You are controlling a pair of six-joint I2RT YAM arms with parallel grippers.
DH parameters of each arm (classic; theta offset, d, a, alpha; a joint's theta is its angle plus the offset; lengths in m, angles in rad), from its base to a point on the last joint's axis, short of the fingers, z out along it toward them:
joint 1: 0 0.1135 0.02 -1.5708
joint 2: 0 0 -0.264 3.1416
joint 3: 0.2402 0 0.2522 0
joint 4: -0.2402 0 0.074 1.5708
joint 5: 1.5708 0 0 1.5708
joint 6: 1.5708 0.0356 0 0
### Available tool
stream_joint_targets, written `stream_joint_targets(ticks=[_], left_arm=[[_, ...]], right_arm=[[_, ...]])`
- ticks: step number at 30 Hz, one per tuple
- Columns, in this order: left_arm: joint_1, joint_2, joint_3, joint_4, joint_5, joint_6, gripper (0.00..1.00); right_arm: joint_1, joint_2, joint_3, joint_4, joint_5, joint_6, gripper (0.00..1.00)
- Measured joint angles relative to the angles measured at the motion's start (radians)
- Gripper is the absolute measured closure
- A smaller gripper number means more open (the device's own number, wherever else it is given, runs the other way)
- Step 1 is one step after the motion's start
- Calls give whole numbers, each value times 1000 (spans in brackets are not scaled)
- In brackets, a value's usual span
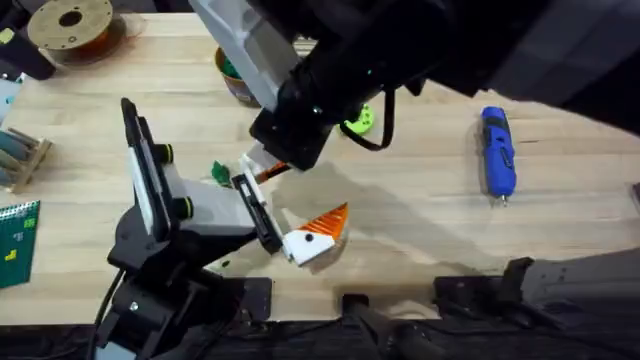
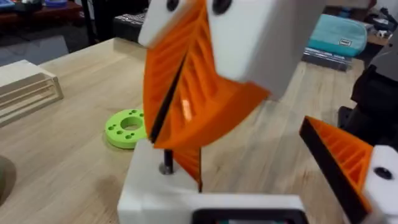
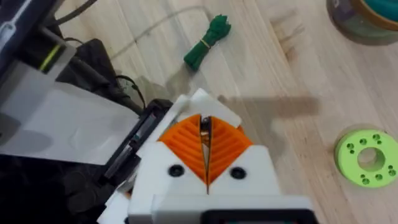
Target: Pick up the gripper from the table and insert it into the empty holder that is missing its gripper. Then pick up a screw, insert it into the mounting hole, and use the screwdriver to tighten it. Finally, clean up the table by picking up the vegetable and placing it into the bucket.
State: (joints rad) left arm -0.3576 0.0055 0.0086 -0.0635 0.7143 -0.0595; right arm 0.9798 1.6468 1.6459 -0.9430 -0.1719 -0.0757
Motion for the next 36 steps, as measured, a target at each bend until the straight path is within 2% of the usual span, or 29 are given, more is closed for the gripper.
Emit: stream_joint_targets(ticks=[25, 36], left_arm=[[0, 0, 0, 0, 0, 0, 14], [1, 7, 0, -1, -3, -12, 14]], right_arm=[[0, 4, 0, 0, 21, -10, 994], [-1, 45, 5, -6, 2, -10, 991]])
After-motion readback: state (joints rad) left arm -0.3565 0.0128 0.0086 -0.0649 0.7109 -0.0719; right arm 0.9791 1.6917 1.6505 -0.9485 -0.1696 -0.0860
